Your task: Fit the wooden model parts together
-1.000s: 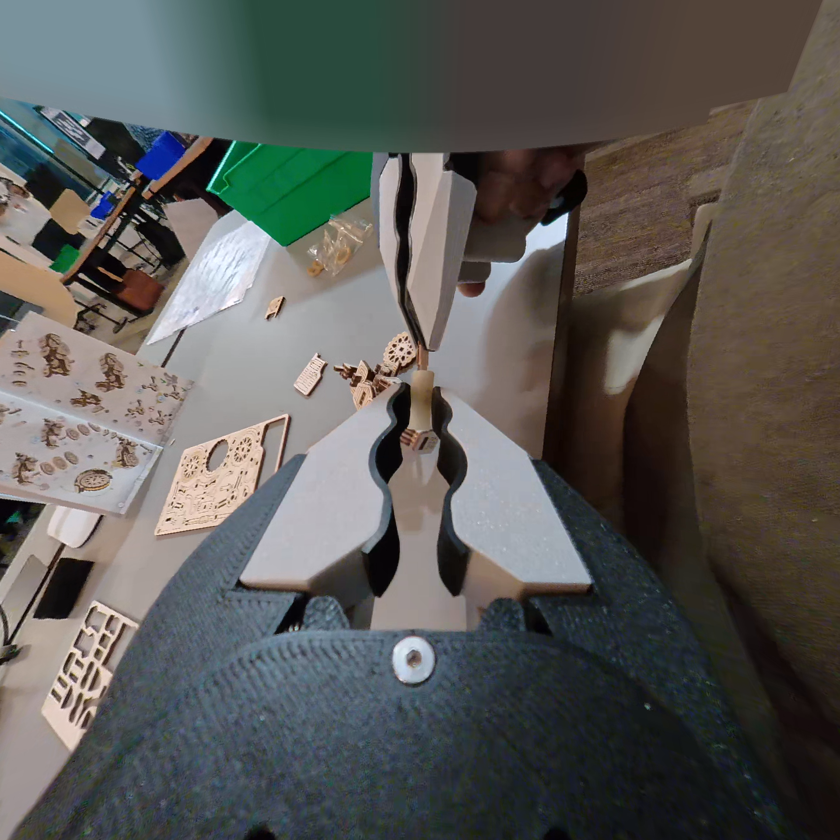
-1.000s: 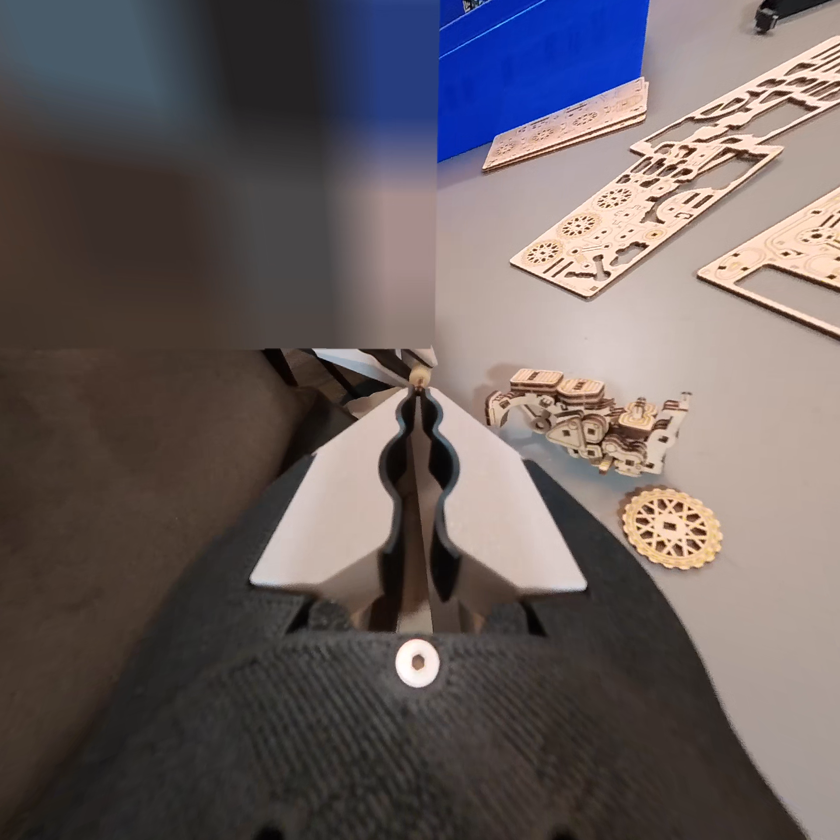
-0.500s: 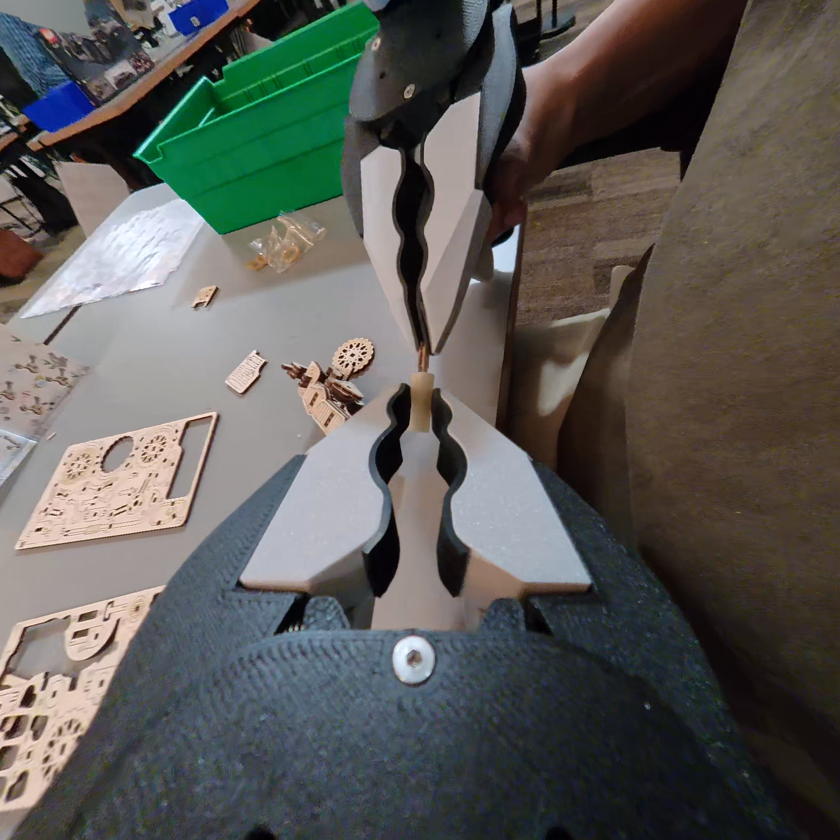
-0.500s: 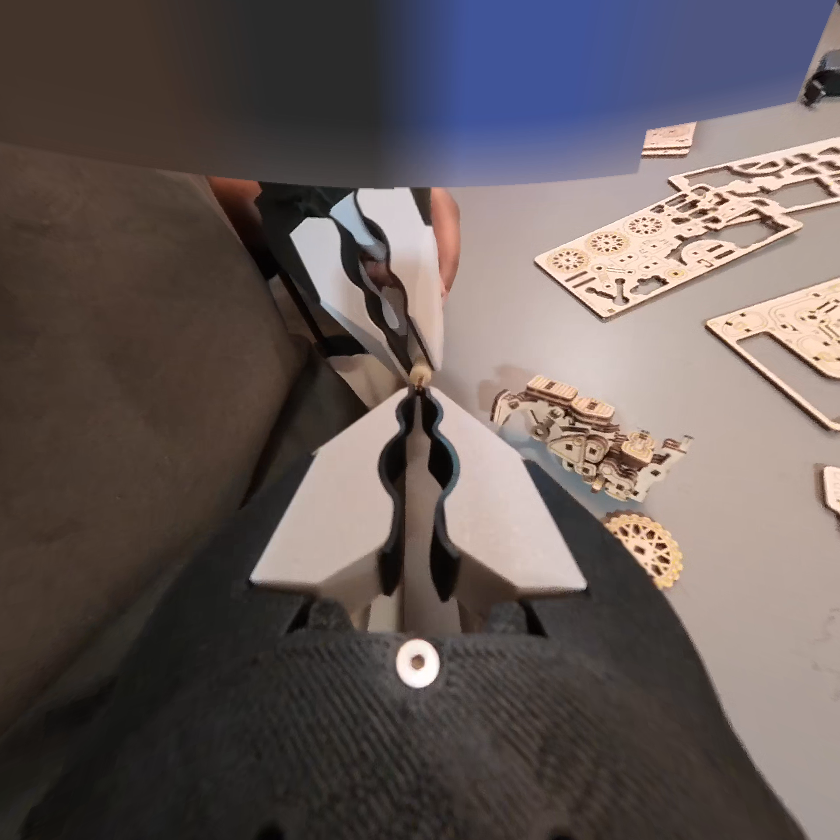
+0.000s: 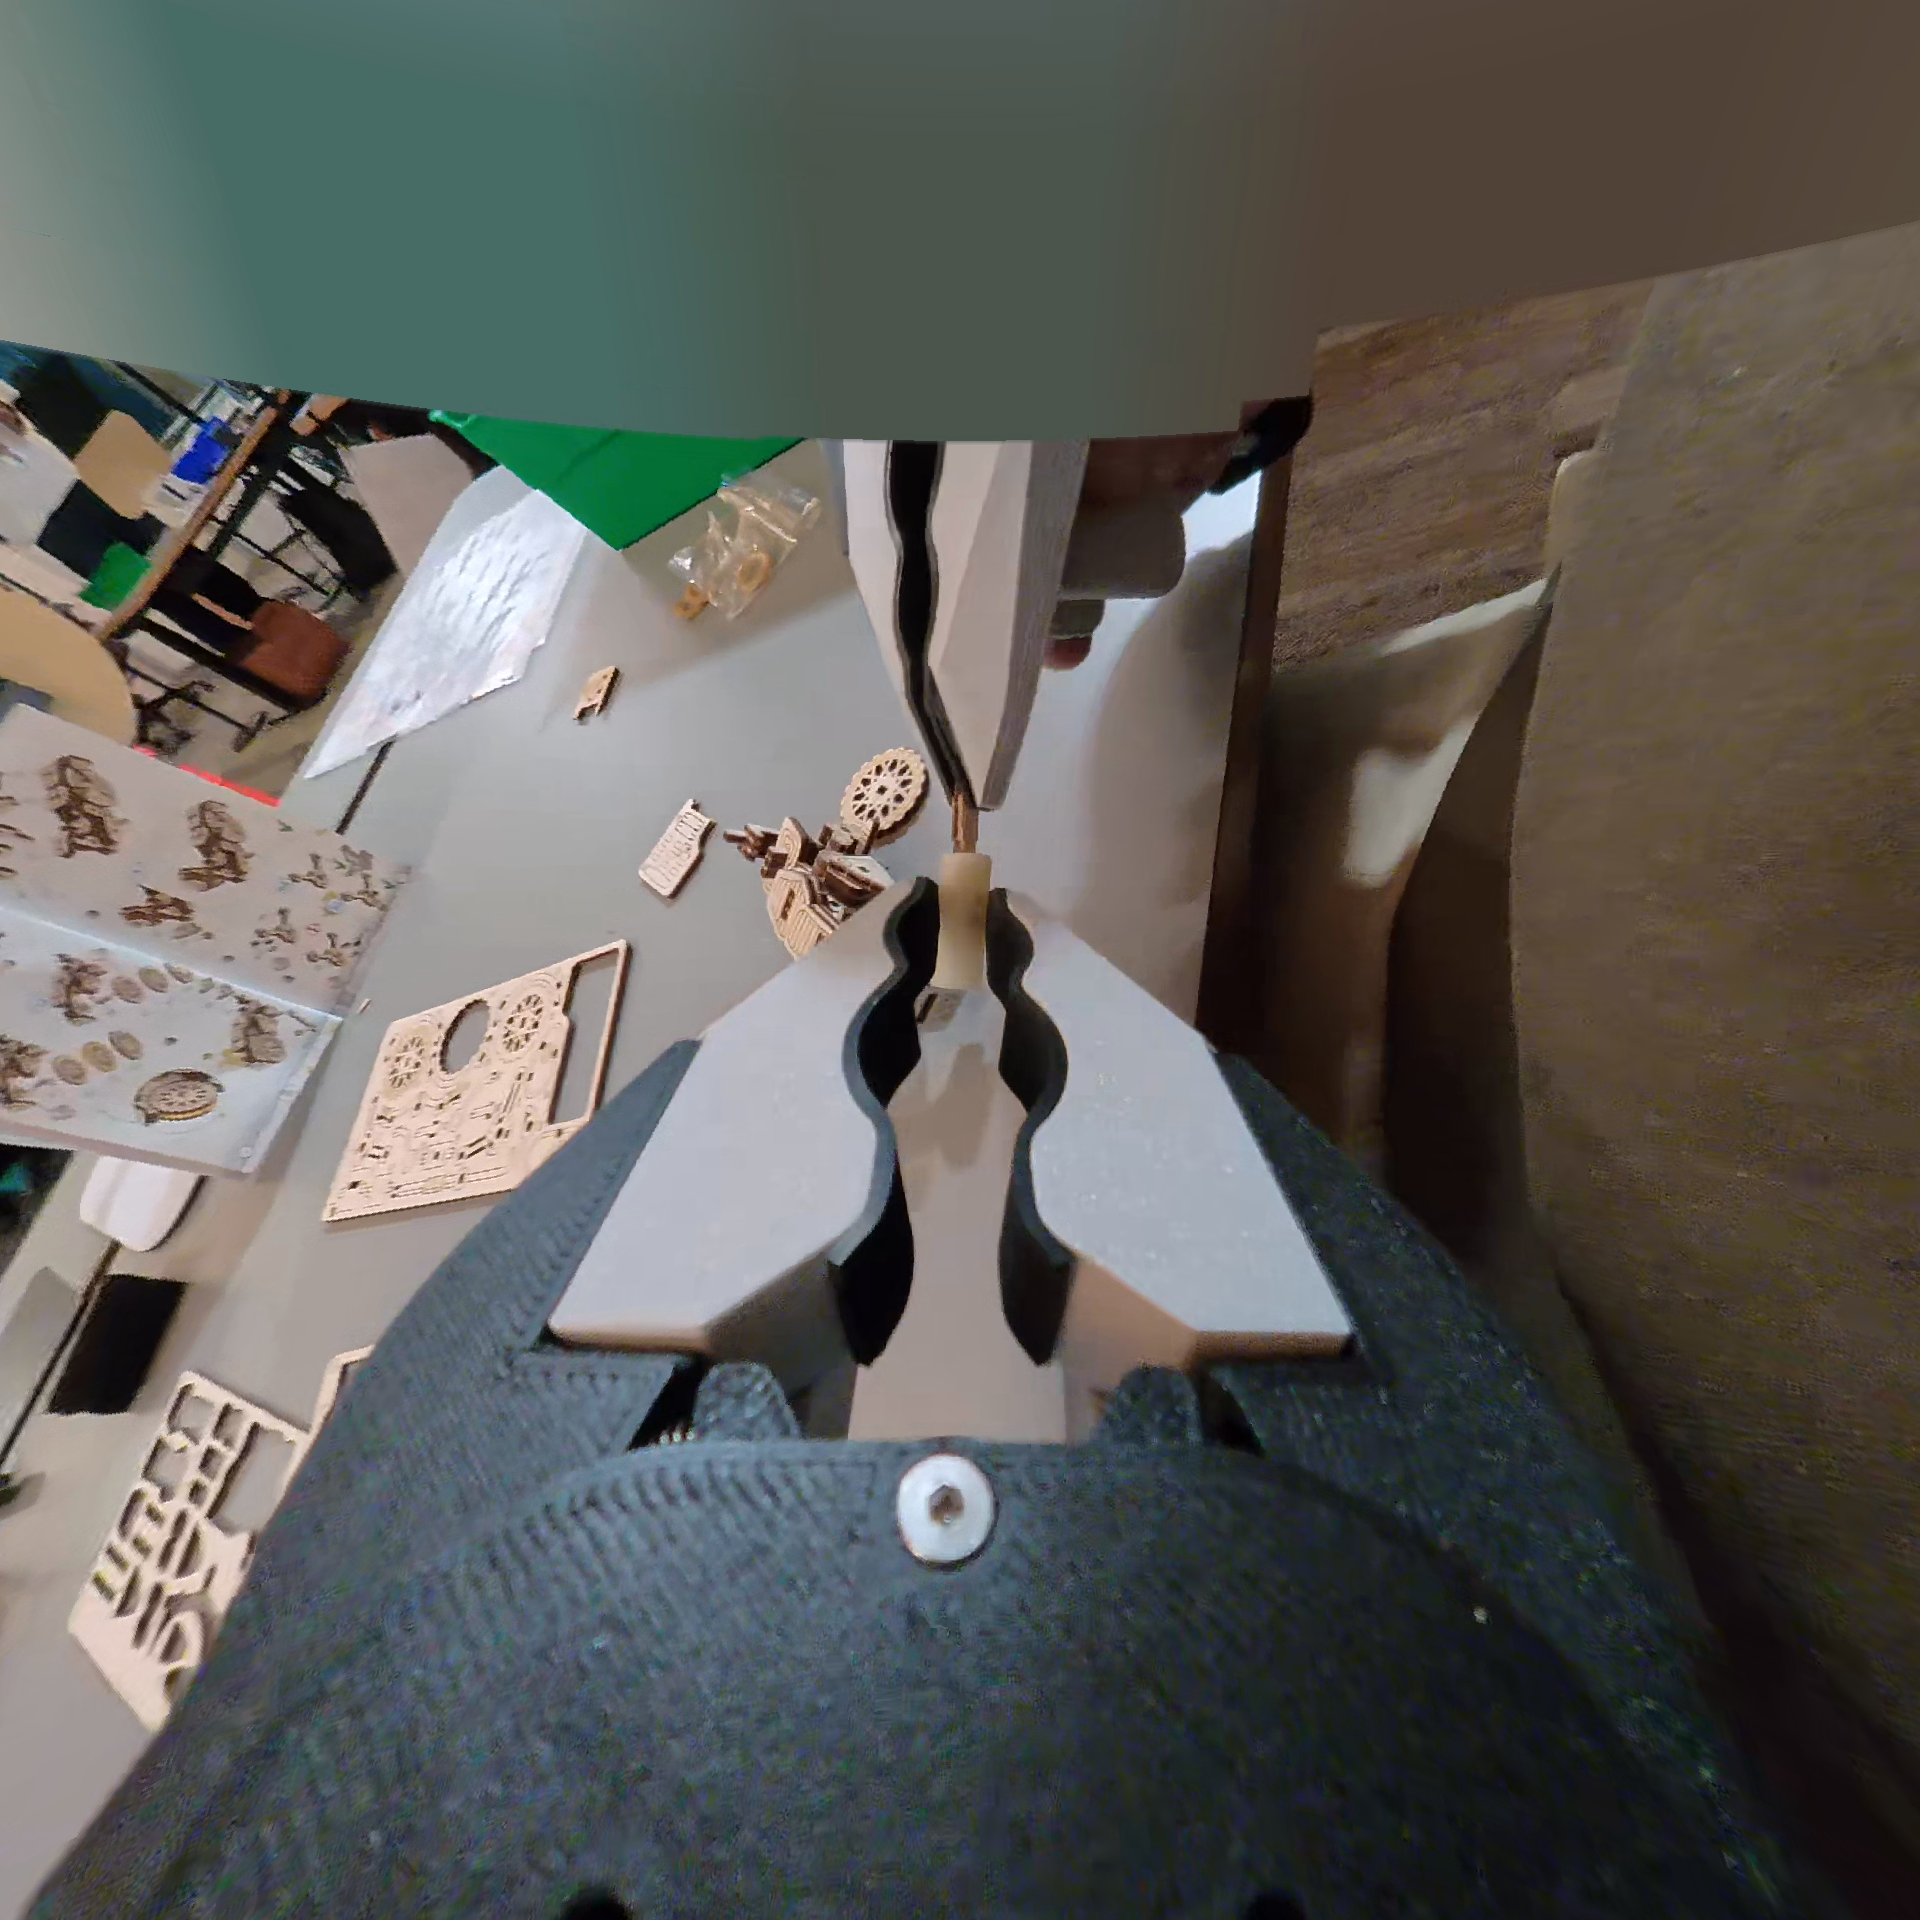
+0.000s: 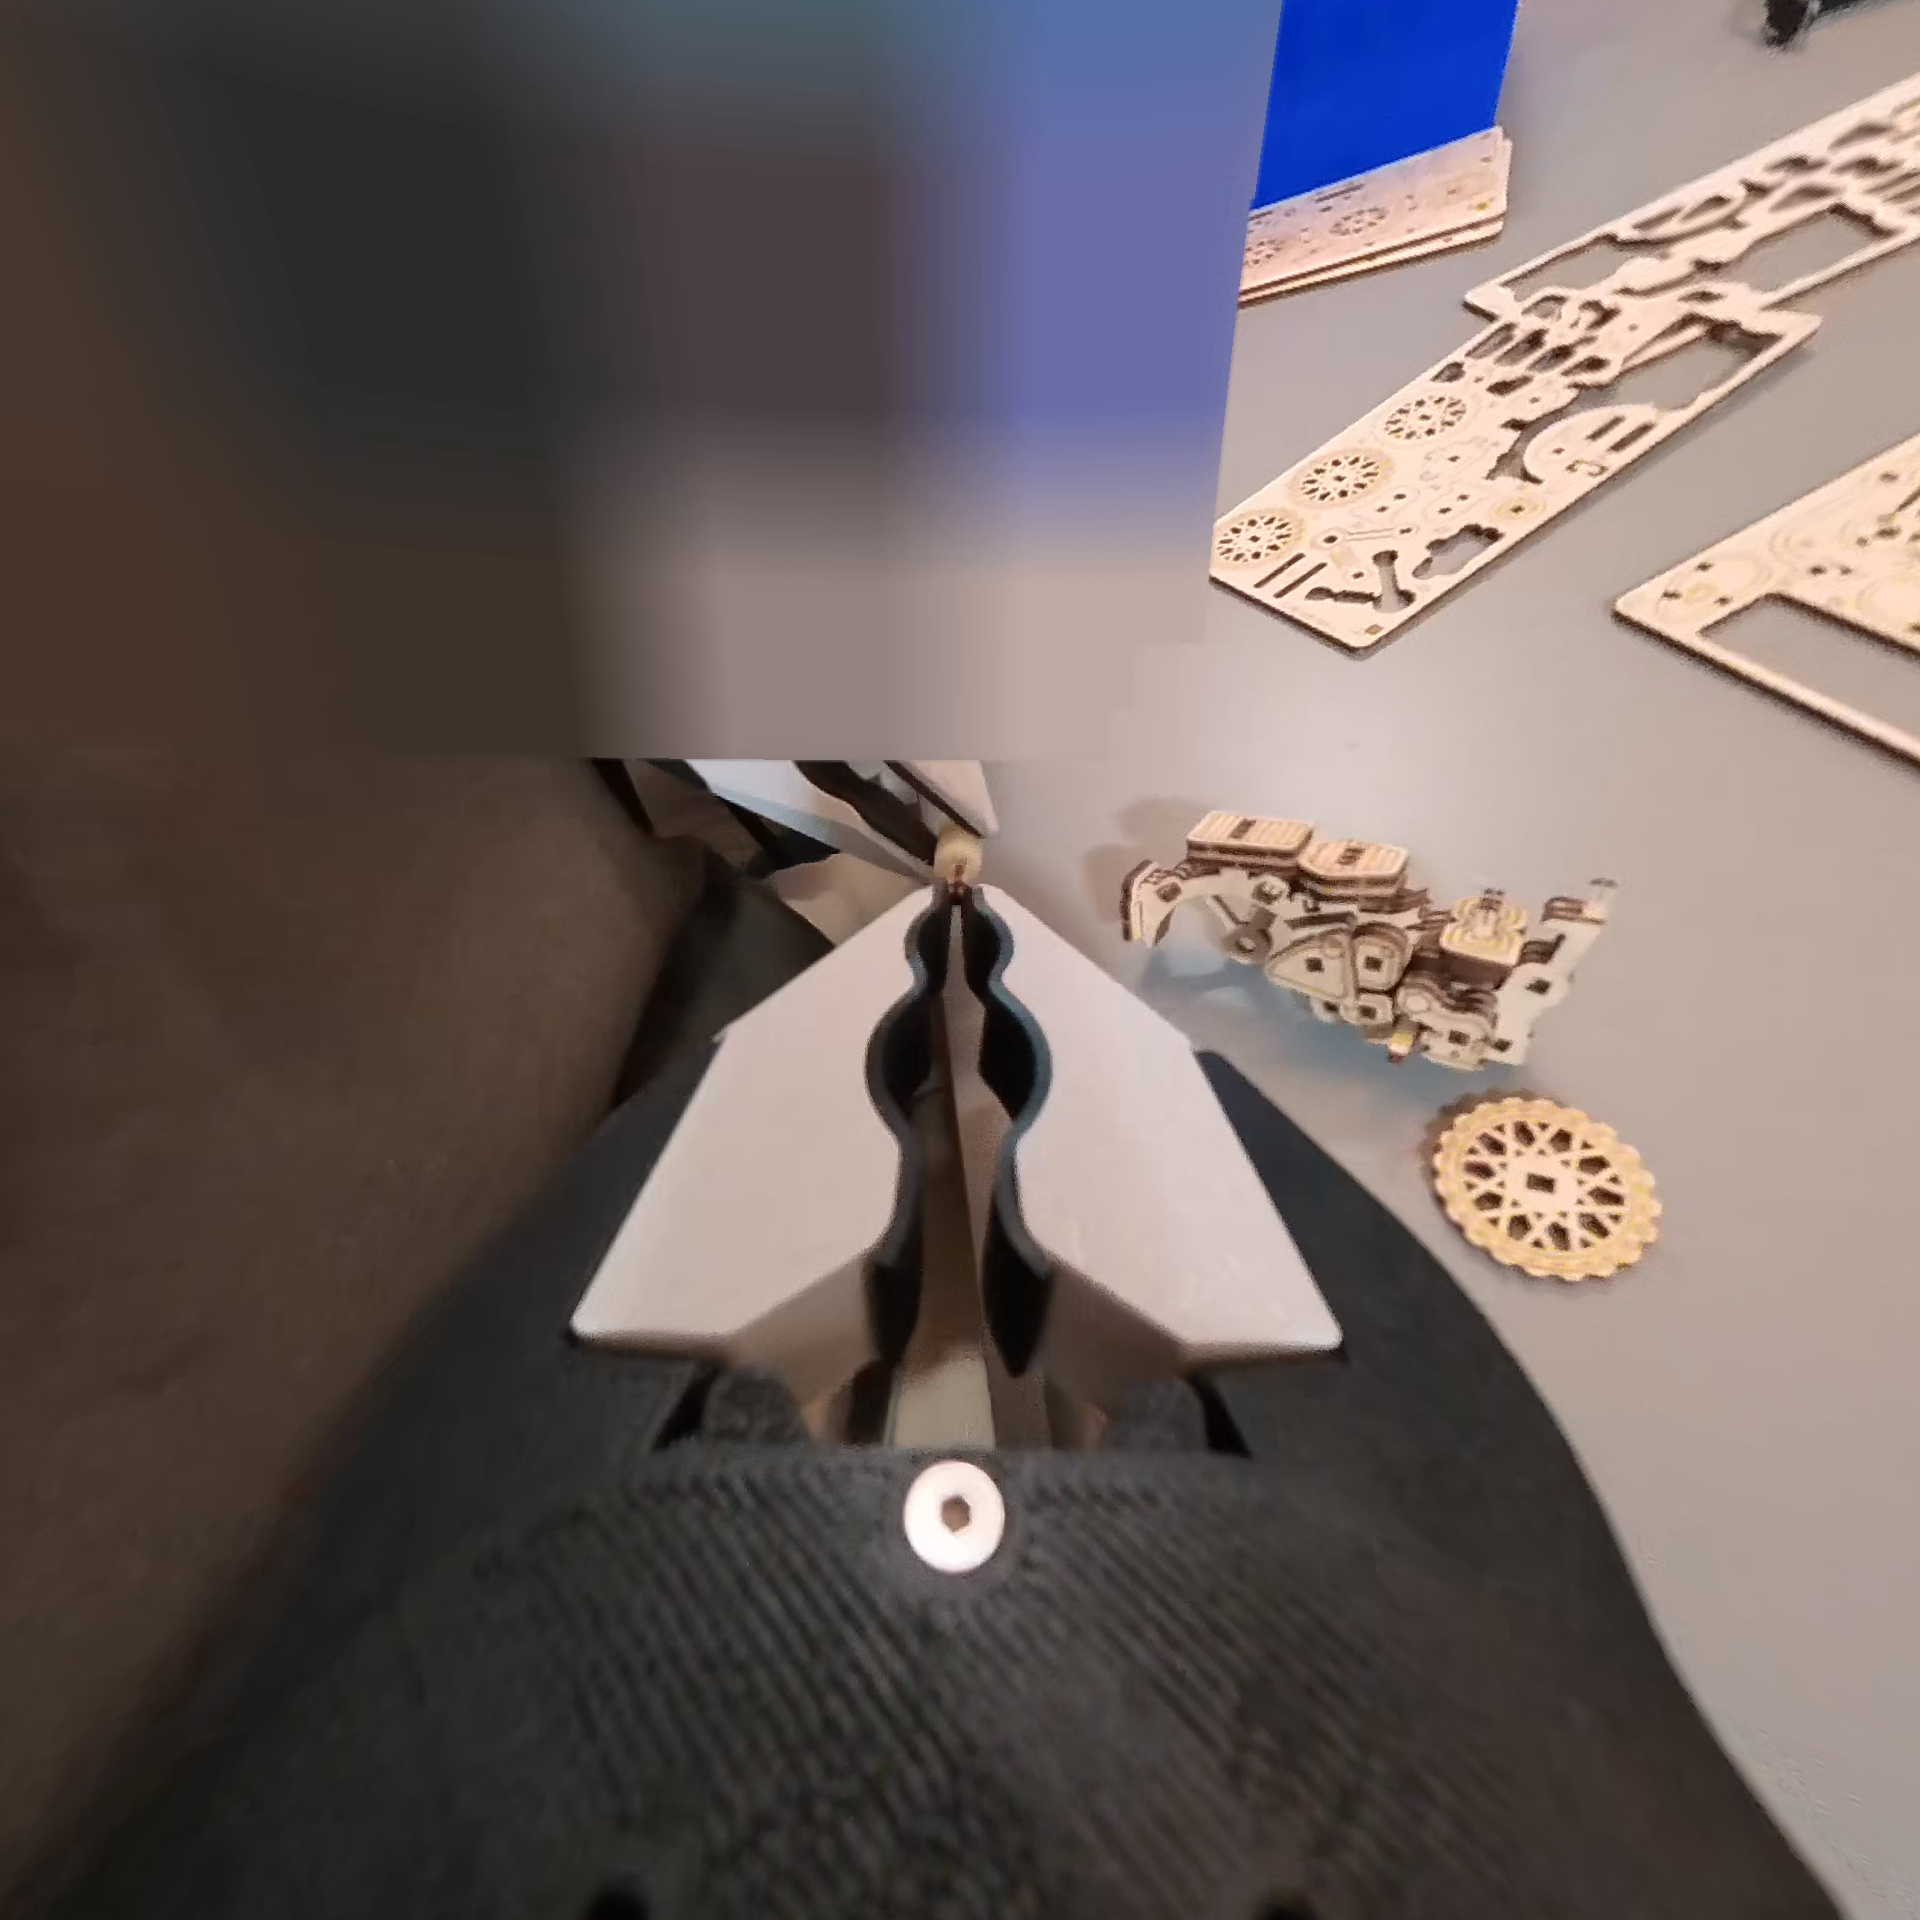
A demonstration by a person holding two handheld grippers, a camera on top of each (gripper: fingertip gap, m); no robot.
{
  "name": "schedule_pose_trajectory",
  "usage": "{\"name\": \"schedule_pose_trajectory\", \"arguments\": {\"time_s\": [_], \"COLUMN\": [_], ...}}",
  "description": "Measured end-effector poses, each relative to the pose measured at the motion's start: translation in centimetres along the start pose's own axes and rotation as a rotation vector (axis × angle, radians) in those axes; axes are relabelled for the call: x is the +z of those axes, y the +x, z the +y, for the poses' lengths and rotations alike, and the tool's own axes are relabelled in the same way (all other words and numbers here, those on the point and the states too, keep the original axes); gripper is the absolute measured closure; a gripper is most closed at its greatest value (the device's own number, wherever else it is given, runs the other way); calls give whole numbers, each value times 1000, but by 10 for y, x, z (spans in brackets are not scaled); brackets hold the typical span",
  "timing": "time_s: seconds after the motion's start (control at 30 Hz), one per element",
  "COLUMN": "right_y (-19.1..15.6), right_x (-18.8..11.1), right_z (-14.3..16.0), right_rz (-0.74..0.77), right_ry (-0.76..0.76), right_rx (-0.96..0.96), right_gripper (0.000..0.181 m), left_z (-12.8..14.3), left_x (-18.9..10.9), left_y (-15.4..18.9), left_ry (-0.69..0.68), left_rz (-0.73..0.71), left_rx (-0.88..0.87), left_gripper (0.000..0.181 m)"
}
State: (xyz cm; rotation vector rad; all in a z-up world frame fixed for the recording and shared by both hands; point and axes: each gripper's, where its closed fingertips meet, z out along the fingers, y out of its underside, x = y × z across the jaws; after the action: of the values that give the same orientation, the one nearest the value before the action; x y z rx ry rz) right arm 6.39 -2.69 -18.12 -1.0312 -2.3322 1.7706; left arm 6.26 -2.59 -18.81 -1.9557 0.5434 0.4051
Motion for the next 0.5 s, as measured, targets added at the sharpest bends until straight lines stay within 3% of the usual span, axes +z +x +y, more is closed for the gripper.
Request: {"name": "schedule_pose_trajectory", "arguments": {"time_s": [0.17,0.5], "right_y": [0,-11], "right_x": [0,-6], "right_z": [0,2], "right_rz": [-16,-56], "right_ry": [6,-87], "right_rx": [17,-408], "right_gripper": [181,180], "left_z": [-1,-12], "left_x": [0,-2], "left_y": [0,7], "left_ry": [4,98], "left_rz": [11,135], "left_rx": [-28,-226], "left_gripper": [175,175]}}
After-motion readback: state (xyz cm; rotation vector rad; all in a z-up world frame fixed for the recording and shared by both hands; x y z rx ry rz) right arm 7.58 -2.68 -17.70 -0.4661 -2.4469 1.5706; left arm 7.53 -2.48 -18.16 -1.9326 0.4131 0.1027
